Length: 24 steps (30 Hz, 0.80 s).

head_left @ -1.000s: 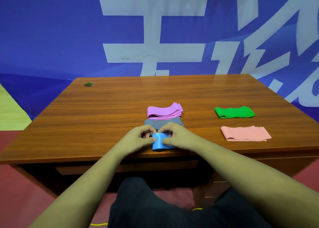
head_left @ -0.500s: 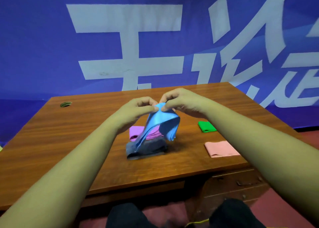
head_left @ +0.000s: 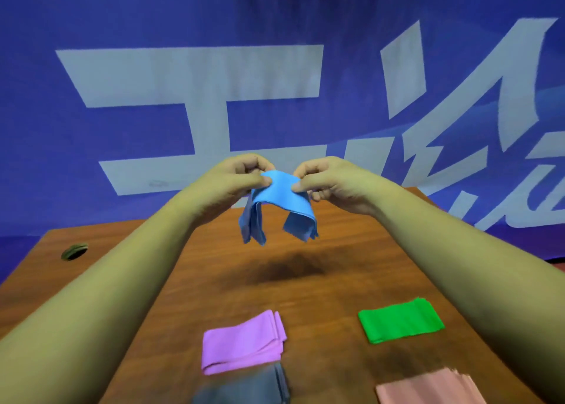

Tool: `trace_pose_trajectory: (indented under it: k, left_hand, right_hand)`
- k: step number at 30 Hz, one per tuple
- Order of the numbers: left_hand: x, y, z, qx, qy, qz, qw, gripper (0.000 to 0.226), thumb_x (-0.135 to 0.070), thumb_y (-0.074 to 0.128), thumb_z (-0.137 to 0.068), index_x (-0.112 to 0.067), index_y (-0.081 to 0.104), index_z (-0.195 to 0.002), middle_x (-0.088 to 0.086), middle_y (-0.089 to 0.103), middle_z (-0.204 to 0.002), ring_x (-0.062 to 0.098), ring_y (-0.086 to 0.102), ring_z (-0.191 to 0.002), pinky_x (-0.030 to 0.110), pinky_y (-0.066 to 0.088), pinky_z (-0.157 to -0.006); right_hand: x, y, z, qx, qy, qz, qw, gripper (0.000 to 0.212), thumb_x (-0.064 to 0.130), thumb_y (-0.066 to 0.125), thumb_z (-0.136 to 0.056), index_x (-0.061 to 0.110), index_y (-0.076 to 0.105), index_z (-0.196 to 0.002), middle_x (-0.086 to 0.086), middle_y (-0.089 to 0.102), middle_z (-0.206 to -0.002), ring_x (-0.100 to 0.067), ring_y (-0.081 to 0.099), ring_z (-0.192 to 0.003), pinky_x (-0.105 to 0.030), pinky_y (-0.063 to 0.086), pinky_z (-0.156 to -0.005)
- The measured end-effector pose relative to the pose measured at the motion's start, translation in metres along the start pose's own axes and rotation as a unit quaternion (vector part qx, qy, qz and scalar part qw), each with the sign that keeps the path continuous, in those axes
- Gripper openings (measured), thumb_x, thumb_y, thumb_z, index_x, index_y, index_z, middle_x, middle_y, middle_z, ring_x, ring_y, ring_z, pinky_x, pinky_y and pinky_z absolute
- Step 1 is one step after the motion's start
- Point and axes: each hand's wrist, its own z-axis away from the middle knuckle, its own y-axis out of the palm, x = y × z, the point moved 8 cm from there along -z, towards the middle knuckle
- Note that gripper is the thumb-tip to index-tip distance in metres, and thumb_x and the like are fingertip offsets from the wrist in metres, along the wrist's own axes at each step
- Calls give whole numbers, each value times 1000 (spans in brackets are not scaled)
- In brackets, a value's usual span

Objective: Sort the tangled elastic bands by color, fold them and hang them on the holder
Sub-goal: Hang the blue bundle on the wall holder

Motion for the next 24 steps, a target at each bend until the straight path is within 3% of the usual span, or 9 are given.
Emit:
trace_pose_trajectory:
  k: [3,6,8,10,14,16,19,24]
  left_hand:
    - [-33,-15,-26,10,-7,-27,1000,19,-25,66,-78,-17,66,-95,11,54,-85,25,46,-85,40,35,-84]
    - [-87,-30,-48,14,-9,-26,1000,20,-19,60,-83,-9,63,-99,4,61,-84,21,51,-84,34,38,-83]
    - [-127,-39,-62,22,-11,-29,999,19,-20,60,-82,-9,63,-99,1,62,-80,15,53,-80,27,41,-78]
    - [-165,-50,-75,31,-12,-42,999,20,-21,61,-82,-10,64,-99,4,63,-84,16,54,-83,31,41,-82]
    - [-232,-66,-93,34,9,-83,996,19,-23,63,-82,-14,67,-99,5,64,-87,14,55,-85,33,40,-85]
    - [-258,-70,-100,31,25,-105,994,18,-24,63,-83,-16,67,-99,0,67,-87,11,58,-83,30,43,-83]
    - [-287,-71,-108,29,51,-161,985,15,-27,62,-88,-23,66,-101,0,71,-98,12,62,-90,40,48,-91]
    - [-322,-65,-125,9,74,-220,973,14,-30,59,-90,-25,69,-100,-4,72,-98,22,65,-93,45,50,-93]
  right_hand:
    - [38,-26,-14,-10,-3,41,999,11,9,69,-83,8,69,-94,7,60,-74,-4,46,-59,-28,31,-65]
    - [97,-45,-24,-6,-12,66,998,17,24,63,-91,14,71,-103,9,59,-80,-10,42,-71,-25,32,-65]
    - [139,-59,-27,-26,-19,95,995,18,29,62,-93,17,72,-102,12,62,-82,-5,47,-74,-19,36,-67]
    - [181,-72,-29,-40,-25,93,995,15,24,64,-92,12,71,-98,9,65,-87,2,54,-76,-15,38,-72]
    - [248,-99,-30,-69,-37,76,994,5,13,68,-87,8,70,-88,1,65,-84,-7,57,-84,-26,39,-86]
    - [274,-111,-28,-82,-46,70,993,3,11,69,-86,8,69,-84,2,64,-80,-8,57,-81,-25,40,-84]
    - [303,-128,-22,-110,-66,79,989,7,10,67,-86,3,69,-85,2,64,-79,-8,56,-77,-24,41,-80]
    - [330,-155,-12,-145,-83,99,981,6,9,67,-85,9,69,-79,8,63,-71,-4,53,-67,-24,39,-72]
